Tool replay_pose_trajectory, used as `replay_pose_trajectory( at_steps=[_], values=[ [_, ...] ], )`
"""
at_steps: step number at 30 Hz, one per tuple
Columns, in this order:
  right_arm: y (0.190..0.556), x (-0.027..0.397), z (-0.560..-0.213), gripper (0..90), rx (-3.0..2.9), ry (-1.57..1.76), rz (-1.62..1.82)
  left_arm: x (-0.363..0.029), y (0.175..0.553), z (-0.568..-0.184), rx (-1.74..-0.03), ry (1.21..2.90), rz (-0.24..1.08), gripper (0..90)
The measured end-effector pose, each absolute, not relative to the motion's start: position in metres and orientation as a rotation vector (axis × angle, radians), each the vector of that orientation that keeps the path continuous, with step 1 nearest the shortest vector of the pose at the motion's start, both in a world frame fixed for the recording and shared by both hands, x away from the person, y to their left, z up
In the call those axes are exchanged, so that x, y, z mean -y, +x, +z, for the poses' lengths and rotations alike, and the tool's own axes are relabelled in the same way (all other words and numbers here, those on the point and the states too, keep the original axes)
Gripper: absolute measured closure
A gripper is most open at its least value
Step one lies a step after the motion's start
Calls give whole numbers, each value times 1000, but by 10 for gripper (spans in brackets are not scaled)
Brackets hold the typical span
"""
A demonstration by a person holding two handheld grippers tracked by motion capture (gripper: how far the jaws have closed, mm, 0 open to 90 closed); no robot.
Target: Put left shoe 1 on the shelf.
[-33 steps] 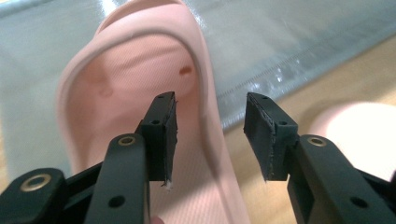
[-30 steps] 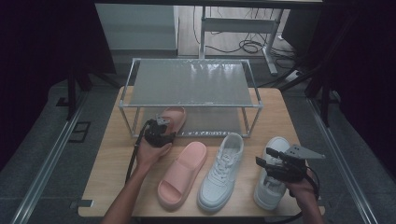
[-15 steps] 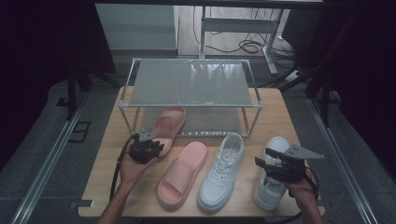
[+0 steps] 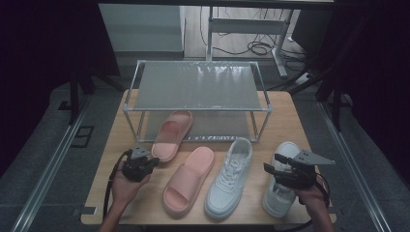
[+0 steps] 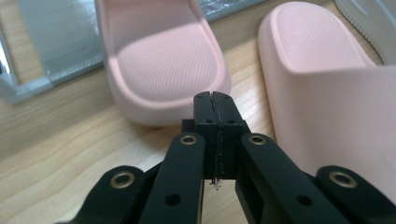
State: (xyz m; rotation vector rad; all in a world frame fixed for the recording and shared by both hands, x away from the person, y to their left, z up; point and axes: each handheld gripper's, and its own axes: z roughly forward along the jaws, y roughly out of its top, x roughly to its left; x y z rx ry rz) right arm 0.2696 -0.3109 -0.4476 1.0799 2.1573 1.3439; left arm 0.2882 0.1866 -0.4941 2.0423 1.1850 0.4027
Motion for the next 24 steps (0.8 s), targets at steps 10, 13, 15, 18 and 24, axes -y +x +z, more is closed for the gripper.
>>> replay_pose_trajectory(
  at_steps=[10, 13, 15, 18, 24],
  values=[
    [269, 311, -447, 396, -2151, 1081, 1349, -195, 276, -500, -1184, 2066, 403, 896],
    [269, 311, -446, 396, -2149, 1079, 1351, -193, 276, -504, -1180, 2084, 407, 896],
    [269, 311, -446, 396, -2148, 1080, 1352, -191, 277, -505, -1172, 2093, 405, 896],
    [269, 311, -447, 396, -2147, 1081, 1350, -189, 278, -505, -1163, 2116, 409, 896],
    [269, 311, -446, 396, -2148, 1079, 1351, -187, 287, -504, -1164, 2125, 405, 895]
  ],
)
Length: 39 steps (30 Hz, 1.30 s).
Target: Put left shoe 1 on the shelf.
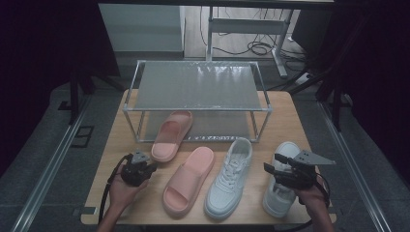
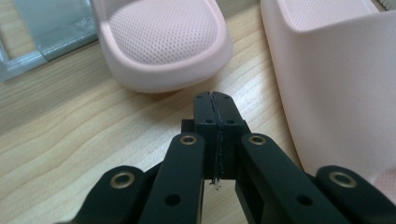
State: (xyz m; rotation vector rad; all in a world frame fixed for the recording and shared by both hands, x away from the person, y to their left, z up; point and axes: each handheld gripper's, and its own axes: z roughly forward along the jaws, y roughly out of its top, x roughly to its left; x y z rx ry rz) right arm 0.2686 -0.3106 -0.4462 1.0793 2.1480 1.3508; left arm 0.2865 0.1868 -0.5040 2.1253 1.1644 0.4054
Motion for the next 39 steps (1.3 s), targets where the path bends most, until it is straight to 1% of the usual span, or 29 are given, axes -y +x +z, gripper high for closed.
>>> replay_pose_trajectory(
  at_steps=[28, 39],
  values=[
    [269, 312, -447, 396, -2148, 1085, 1349, -159, 331, -505, -1125, 2206, 403, 895],
    [270, 312, -447, 396, -2149, 1087, 1352, -145, 352, -503, -1126, 2212, 398, 895]
  ],
)
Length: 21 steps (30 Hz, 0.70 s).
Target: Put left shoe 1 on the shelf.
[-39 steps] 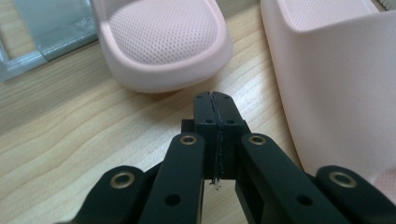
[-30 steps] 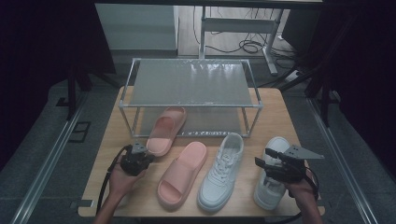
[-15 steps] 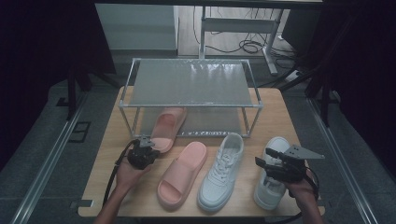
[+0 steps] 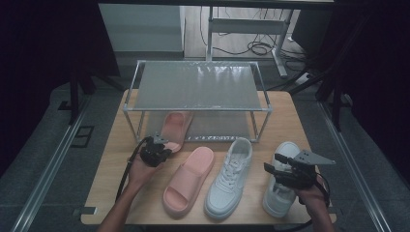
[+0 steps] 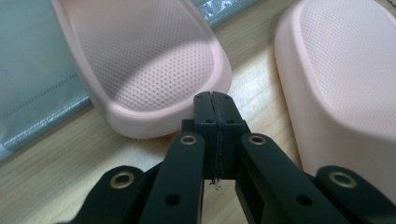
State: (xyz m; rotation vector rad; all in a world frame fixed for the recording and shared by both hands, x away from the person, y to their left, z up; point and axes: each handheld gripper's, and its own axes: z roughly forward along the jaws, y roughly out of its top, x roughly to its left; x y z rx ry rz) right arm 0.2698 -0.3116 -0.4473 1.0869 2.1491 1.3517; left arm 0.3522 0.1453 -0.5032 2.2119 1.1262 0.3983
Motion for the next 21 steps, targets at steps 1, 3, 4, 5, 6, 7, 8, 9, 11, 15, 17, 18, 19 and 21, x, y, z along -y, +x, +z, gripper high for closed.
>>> replay_pose_trajectory(
  at_steps=[1, 3, 4, 5, 6, 7, 8, 9, 11, 15, 17, 18, 19, 21],
  values=[
    [270, 312, -447, 396, -2148, 1085, 1352, -144, 354, -503, -1130, 2213, 400, 896],
    [270, 312, -447, 396, -2147, 1085, 1352, -141, 358, -503, -1131, 2215, 399, 895],
    [270, 312, -447, 396, -2148, 1084, 1352, -139, 361, -503, -1129, 2218, 400, 895],
    [270, 312, -447, 396, -2147, 1085, 1352, -139, 362, -503, -1127, 2216, 403, 895],
    [270, 312, -447, 396, -2147, 1085, 1351, -137, 365, -504, -1131, 2213, 399, 895],
    [270, 312, -447, 396, -2148, 1086, 1352, -136, 367, -504, -1127, 2215, 402, 896],
    [270, 313, -447, 396, -2148, 1086, 1352, -135, 369, -504, -1131, 2214, 404, 895],
    [270, 313, -447, 396, -2148, 1086, 1352, -134, 370, -504, -1134, 2211, 405, 895],
    [270, 313, -447, 396, -2148, 1086, 1352, -132, 374, -504, -1122, 2227, 415, 895],
    [270, 313, -447, 396, -2148, 1085, 1353, -129, 381, -506, -1136, 2215, 419, 895],
    [270, 313, -447, 396, -2147, 1087, 1354, -128, 384, -507, -1145, 2202, 421, 895],
    [270, 313, -447, 396, -2147, 1086, 1354, -128, 385, -507, -1150, 2198, 423, 894],
    [270, 313, -447, 396, -2148, 1087, 1353, -128, 386, -508, -1154, 2191, 422, 894],
    [270, 313, -447, 396, -2149, 1086, 1351, -127, 387, -509, -1161, 2181, 431, 894]
  ],
)
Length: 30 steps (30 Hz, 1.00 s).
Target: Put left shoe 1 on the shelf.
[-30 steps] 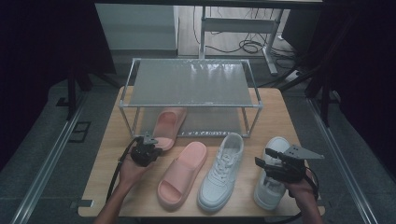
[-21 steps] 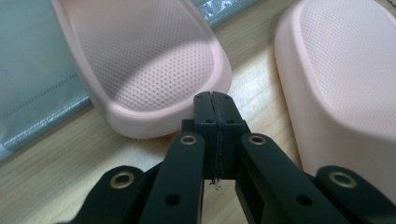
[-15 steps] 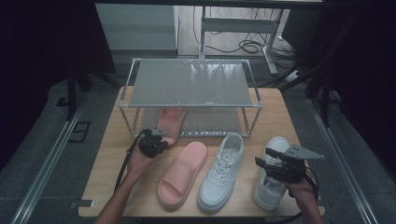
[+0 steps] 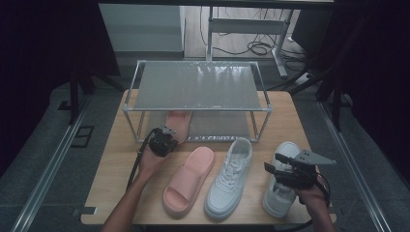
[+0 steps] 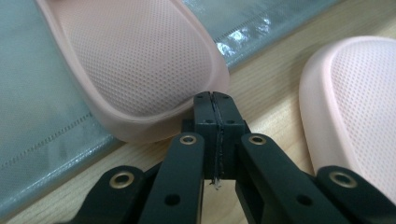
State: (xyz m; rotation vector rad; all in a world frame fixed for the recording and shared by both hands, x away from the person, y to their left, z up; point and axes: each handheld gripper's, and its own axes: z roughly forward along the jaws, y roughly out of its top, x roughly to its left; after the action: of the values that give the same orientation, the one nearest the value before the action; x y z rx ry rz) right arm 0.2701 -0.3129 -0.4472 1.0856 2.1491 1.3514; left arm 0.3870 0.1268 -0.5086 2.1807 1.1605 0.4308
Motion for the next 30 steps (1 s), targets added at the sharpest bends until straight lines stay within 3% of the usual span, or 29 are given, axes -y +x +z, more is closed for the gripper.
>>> replay_pose_trajectory(
  at_steps=[30],
  values=[
    [269, 315, -446, 396, -2142, 1087, 1353, -119, 396, -519, -1199, 2104, 465, 884]
  ],
)
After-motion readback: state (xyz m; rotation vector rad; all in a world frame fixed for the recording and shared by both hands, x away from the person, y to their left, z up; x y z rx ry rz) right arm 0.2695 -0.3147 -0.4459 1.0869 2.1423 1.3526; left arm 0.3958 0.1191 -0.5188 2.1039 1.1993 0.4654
